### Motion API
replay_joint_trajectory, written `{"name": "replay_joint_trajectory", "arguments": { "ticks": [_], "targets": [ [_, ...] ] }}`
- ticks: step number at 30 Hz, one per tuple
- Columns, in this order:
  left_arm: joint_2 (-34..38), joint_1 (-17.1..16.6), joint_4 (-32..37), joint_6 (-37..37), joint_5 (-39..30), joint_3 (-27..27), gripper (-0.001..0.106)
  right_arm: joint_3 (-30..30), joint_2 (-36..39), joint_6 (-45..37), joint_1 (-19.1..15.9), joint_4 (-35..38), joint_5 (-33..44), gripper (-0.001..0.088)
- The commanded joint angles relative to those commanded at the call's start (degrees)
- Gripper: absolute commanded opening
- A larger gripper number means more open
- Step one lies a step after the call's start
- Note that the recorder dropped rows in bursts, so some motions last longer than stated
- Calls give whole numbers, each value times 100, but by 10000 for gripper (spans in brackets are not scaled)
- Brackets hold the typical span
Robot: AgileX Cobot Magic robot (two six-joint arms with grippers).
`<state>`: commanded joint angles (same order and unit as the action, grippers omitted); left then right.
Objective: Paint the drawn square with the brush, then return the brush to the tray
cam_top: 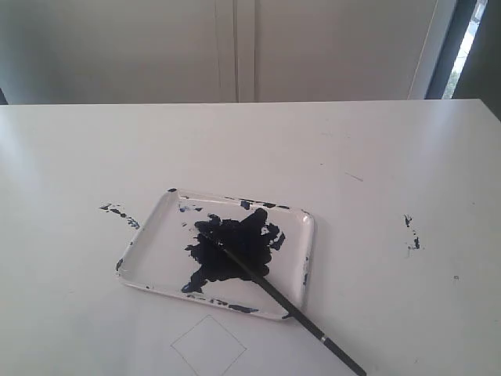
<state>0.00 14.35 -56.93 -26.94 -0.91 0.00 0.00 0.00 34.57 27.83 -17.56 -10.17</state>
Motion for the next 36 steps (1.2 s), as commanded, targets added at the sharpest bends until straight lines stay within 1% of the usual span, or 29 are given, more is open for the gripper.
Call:
{"name": "replay_joint_trajectory", "arguments": {
  "ticks": [17,24,26,28,31,33,36],
  "targets": [
    [0,0,0,0,0,0,0,0,0,12,0,0,-71,0],
    [0,0,0,0,0,0,0,0,0,12,0,0,-256,0],
    [0,0,0,0,0,0,0,-138,0,12,0,0,-256,0],
    [0,0,0,0,0,0,0,-387,263,12,0,-12,-178,0],
    [0,0,0,0,0,0,0,-966,1029,12,0,-57,198,0],
    [0,0,0,0,0,0,0,-1442,1766,-57,0,-70,465,0],
    [0,0,0,0,0,0,0,-2107,2916,-288,14,-81,601,0]
  ]
}}
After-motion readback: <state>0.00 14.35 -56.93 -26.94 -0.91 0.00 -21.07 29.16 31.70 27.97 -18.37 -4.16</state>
